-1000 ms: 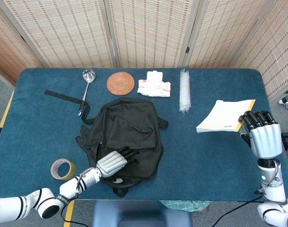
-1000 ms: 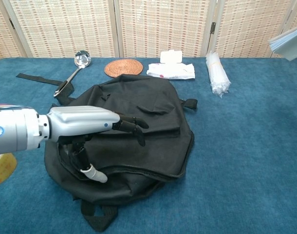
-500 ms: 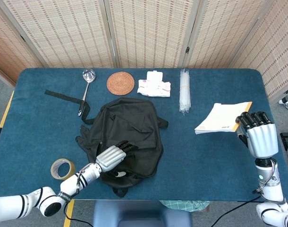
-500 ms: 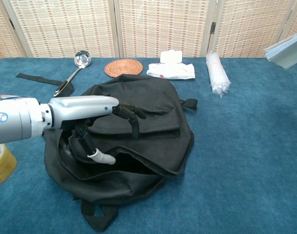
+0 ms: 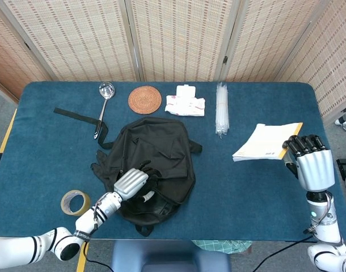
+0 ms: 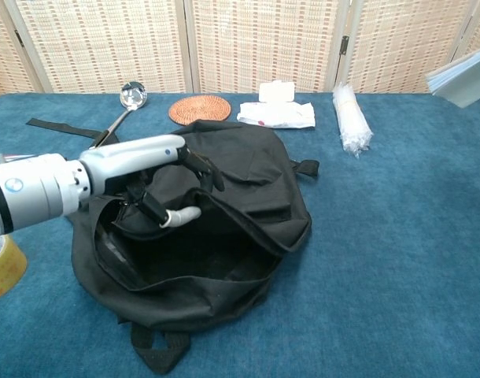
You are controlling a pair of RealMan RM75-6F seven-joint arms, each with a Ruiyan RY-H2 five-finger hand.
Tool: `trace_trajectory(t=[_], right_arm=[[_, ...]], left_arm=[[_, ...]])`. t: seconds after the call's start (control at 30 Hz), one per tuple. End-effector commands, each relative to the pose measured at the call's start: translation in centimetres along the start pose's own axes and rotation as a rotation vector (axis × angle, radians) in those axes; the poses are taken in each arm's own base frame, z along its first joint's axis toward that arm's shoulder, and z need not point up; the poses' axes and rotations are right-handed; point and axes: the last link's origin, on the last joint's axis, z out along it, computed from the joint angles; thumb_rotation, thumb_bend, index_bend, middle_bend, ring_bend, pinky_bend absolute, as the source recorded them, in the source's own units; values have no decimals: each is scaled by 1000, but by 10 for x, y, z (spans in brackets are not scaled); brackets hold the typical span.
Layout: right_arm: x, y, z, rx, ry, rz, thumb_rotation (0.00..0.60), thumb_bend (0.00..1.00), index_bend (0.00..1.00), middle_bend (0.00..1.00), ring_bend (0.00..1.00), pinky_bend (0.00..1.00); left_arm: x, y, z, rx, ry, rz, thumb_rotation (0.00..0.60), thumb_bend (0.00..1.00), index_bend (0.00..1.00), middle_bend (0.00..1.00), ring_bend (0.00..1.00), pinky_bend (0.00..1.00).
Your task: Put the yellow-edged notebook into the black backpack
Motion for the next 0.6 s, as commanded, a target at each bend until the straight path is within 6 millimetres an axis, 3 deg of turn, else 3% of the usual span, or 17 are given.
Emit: trace_trajectory(t=[0.03, 0.37, 0.6], right_arm=[[7, -4, -1, 17, 17, 41, 600, 460, 877, 540, 526, 455], [46, -46, -10, 139, 106, 345, 600, 460, 878, 540, 525, 454], [65, -87, -12, 243, 107, 547, 600, 460, 882, 540, 531, 463]], left_arm=[[12, -1, 0, 18, 66, -58, 600, 562, 684, 318, 270, 56], [80, -8, 20, 109, 221, -244, 600, 564, 684, 326, 277, 56], [110, -14, 45, 199, 239, -313, 600, 564, 684, 334, 284, 65]])
